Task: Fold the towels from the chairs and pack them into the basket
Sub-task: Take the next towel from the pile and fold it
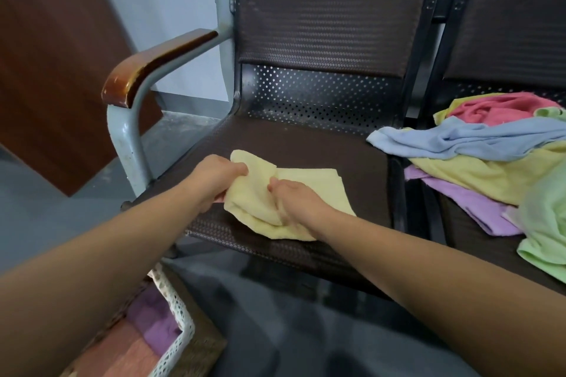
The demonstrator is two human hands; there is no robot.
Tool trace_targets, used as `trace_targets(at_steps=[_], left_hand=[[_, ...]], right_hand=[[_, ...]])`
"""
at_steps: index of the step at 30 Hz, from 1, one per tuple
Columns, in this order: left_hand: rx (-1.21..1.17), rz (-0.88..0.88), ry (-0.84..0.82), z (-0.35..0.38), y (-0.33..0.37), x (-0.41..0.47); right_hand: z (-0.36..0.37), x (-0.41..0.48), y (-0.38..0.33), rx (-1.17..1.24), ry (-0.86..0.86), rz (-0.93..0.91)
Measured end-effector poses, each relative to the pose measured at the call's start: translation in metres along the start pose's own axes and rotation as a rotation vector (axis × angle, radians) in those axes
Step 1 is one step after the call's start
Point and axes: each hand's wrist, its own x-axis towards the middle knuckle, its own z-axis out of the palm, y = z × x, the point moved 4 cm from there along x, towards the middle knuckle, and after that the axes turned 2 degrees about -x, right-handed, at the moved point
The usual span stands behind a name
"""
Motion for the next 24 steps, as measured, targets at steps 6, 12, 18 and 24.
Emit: trace_targets(at_steps=[6, 12, 18, 24], left_hand=[[0.006, 0.215, -0.106, 0.038, 0.028, -0.023], [-0.156, 0.201, -0.332, 0.087, 0.047, -0.03], [-0.04, 0.078, -0.082, 0.082, 0.023, 0.001], [-0.164, -0.115, -0.191, 0.105, 0.009, 0.003]], right_hand=[[-0.047, 0.003, 0.013, 0.528, 0.118, 0.101], [-0.069, 0.0, 0.038, 0.719, 0.136, 0.241], [-0.094, 0.01, 0.046, 0.33, 0.265, 0.206], [-0.1, 0.016, 0.069, 0.141, 0.314, 0.333]])
